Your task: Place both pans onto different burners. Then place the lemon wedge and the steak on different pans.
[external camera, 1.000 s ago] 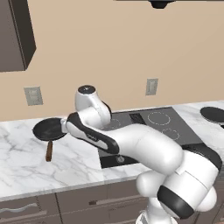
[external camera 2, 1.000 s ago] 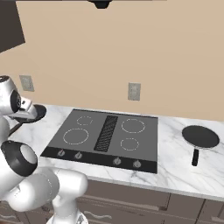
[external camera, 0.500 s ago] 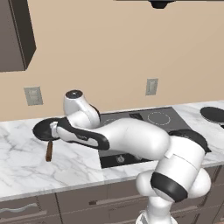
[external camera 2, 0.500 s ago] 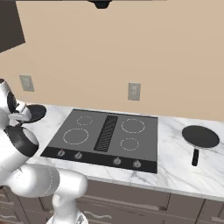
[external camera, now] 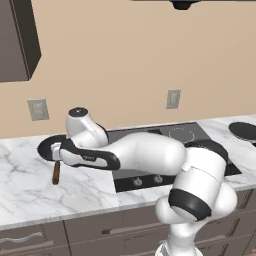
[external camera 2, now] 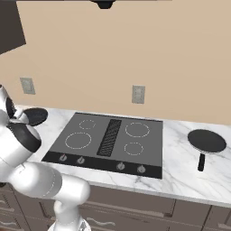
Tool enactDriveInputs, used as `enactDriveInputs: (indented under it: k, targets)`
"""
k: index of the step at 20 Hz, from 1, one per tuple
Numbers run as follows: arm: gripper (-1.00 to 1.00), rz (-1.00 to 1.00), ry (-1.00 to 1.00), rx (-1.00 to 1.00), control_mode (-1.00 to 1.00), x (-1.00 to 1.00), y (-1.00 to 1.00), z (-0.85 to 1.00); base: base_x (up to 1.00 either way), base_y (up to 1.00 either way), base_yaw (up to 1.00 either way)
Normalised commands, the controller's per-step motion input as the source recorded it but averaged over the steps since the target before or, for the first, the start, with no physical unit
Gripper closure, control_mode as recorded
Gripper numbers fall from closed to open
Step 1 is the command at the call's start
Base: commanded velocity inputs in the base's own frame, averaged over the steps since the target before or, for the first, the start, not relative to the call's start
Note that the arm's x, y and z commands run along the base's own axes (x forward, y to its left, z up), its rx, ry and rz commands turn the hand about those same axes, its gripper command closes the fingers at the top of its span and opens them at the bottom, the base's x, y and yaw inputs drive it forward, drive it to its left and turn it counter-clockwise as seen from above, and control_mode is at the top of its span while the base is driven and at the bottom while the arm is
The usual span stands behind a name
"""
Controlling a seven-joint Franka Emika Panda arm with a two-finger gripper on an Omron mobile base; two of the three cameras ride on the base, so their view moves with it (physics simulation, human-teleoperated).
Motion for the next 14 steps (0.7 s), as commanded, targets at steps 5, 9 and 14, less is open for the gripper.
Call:
enactDriveInputs:
  k: [5, 9, 14]
  targets:
    - [-1.0, 0.0, 0.0, 0.08, -1.0, 0.04, 0.16, -0.19, 0.0, 0.0, 0.0]
    - [-1.0, 0.0, 0.0, 0.01, -1.0, 0.12, 0.21, -0.14, 0.0, 0.0, 0.0]
    - [-1.0, 0.0, 0.0, 0.0, -1.0, 0.09, 0.27, -0.06, 0.0, 0.0, 0.0]
